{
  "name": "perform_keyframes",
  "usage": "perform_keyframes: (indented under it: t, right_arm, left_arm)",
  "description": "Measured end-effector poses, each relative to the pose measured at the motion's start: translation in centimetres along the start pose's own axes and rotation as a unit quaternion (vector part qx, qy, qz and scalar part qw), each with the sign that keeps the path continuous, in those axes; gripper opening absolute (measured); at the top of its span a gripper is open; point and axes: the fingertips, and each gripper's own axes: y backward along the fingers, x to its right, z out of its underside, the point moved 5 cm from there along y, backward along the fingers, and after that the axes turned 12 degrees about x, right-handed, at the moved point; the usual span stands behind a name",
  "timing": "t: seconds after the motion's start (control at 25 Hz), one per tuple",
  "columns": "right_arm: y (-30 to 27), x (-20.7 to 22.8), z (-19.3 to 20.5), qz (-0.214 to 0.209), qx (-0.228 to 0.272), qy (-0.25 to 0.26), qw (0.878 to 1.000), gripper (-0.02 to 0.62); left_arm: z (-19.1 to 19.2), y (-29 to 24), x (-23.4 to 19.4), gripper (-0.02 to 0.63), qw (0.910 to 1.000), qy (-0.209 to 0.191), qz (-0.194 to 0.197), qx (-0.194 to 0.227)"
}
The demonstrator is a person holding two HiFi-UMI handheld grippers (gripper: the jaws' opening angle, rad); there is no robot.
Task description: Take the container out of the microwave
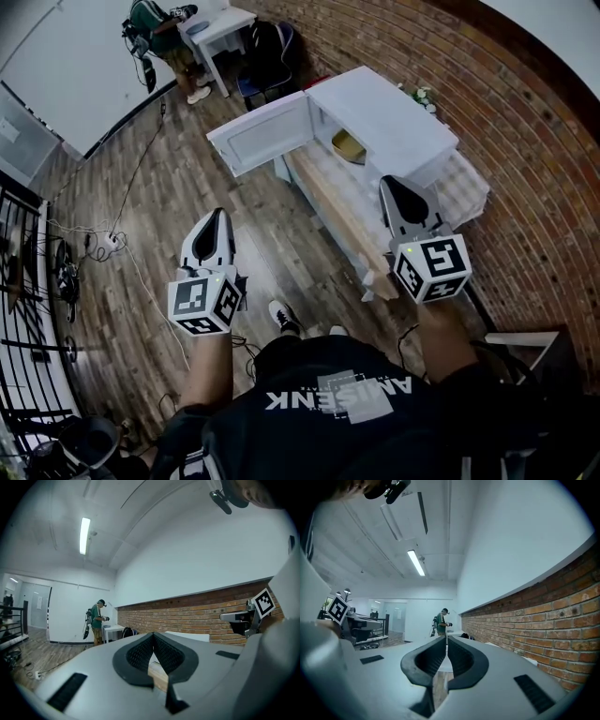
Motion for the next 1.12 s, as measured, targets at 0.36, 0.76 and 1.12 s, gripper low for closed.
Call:
perform_keyframes:
  t: [0.36,0.76,1.12]
  right_arm:
    - [-5.4,-1.2,0.4,0.017,-0.002,0.023,1.0,0.043]
    - [-11.6,-2.5,2.5,0.047,-0.029,0.033,0.998,0.043]
    - [-16.0,-3.0,4.3,0.068,-0.046,0.047,0.996,0.138]
  left_arm:
    - [1.9,-3.6,-3.9,0.011,0.9998,0.014,0.017,0.0]
    - [3.8,-8.6,-11.7,0.011,0.9992,0.028,0.028,-0.003]
    - [6.1,-12.5,-16.3,0.011,0.9978,0.048,0.046,-0.007]
